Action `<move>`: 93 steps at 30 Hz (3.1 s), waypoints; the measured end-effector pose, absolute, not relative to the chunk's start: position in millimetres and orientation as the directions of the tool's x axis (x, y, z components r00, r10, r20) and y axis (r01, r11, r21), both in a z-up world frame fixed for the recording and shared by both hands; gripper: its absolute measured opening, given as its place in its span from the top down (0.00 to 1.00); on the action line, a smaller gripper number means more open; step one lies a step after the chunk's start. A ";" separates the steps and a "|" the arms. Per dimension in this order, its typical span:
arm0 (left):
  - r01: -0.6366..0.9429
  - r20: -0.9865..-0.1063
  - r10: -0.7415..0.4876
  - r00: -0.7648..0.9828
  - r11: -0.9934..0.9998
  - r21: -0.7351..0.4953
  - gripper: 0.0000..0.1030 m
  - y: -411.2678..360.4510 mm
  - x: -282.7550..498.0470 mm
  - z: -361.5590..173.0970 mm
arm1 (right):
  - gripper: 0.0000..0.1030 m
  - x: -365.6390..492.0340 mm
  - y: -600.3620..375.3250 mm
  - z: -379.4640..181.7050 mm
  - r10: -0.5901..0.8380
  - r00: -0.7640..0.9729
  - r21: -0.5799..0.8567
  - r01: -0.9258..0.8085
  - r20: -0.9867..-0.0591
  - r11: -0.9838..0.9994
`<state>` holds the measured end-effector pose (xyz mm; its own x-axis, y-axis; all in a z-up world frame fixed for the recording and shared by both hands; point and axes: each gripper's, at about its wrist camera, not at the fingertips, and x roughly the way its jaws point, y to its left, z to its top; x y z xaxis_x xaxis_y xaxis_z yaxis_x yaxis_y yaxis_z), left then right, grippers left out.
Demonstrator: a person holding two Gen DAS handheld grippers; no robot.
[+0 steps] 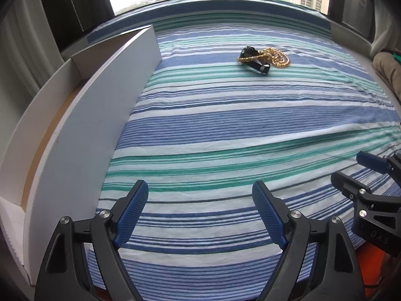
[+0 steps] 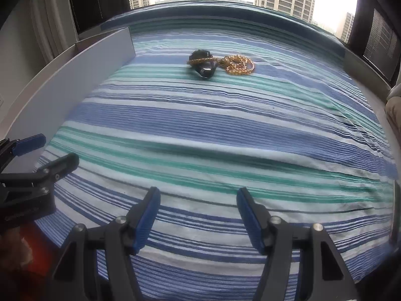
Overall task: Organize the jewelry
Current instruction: 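Move both tools back over the black watch and gold chains, then grasp the gold bangle with the left tool while the right tool grasps the black watch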
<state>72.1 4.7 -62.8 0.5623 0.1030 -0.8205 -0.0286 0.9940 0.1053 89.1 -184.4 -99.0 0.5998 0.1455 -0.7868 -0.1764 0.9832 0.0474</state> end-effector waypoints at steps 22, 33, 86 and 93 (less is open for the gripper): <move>-0.035 -0.815 0.140 0.563 0.989 0.145 0.16 3.1 76.2 -64.7 | 0.38 83.1 -176.2 -99.8 0.152 0.586 0.050 -0.186 -0.796 0.981; 0.011 -0.878 0.009 0.478 1.000 0.016 0.13 14.0 96.1 -80.7 | 0.38 85.1 -178.3 -105.4 0.153 0.571 0.058 -0.180 -0.806 0.982; 0.254 -0.780 -0.367 0.507 0.928 -0.272 0.97 -11.7 298.1 -27.5 | 0.37 96.4 -274.2 -125.0 0.206 0.581 0.252 -0.002 -0.787 0.968; 0.208 -0.827 -0.228 0.514 0.968 -0.138 0.96 18.4 233.8 -25.6 | 0.37 89.2 -262.9 -120.2 0.208 0.587 0.239 -0.025 -0.782 0.971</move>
